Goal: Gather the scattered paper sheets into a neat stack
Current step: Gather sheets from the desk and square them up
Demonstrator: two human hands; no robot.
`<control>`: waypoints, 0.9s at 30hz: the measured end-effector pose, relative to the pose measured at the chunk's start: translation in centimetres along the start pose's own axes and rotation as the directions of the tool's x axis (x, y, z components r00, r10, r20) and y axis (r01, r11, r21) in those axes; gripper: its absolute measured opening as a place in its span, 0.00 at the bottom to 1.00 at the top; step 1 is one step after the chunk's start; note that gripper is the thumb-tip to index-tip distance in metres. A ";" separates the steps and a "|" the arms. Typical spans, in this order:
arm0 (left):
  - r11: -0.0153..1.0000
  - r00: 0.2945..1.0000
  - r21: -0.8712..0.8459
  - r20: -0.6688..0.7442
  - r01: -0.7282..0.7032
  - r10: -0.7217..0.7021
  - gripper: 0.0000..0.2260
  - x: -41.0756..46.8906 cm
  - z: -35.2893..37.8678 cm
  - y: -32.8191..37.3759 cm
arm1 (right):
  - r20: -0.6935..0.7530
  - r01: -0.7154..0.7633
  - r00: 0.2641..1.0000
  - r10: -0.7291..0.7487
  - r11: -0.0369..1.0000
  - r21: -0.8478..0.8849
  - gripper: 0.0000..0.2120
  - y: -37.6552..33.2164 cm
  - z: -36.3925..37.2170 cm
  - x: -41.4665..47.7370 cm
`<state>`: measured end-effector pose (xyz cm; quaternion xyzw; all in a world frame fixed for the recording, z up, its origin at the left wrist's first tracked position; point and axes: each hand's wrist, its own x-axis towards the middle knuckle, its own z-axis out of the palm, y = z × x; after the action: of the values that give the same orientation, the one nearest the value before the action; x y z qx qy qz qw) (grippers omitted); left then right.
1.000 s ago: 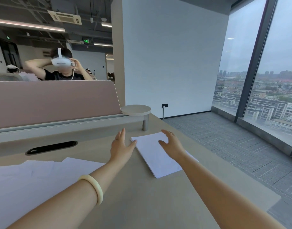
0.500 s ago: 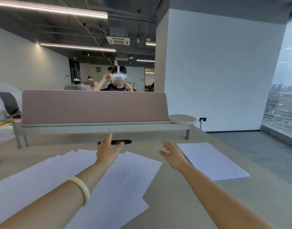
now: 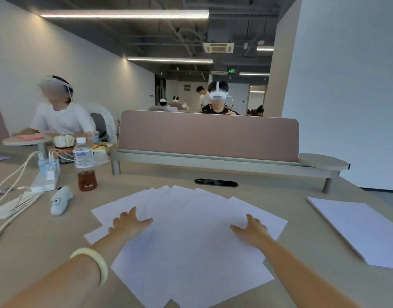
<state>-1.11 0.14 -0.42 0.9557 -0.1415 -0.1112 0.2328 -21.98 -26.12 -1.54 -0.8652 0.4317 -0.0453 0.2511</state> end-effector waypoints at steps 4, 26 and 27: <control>0.989 0.998 0.147 0.055 0.030 -0.039 0.42 0.4 1.2 -2.4 | -0.014 -0.042 0.999 0.040 0.989 -0.144 0.44 -0.5 2.4 0.2; 0.778 0.975 -0.629 0.178 0.010 0.131 0.13 3.2 0.8 2.1 | -0.119 0.073 0.993 -0.002 0.800 0.596 0.42 -1.3 -0.5 1.8; 0.756 0.968 -0.653 0.215 0.044 0.129 0.14 3.3 0.6 2.0 | -0.102 0.047 0.994 0.026 0.759 0.650 0.43 -1.2 -0.7 1.9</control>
<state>1.35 -2.89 -0.46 0.7893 -0.1435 -0.2662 0.5344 -20.18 -27.27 -0.60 -0.7228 0.3969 -0.2390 0.5128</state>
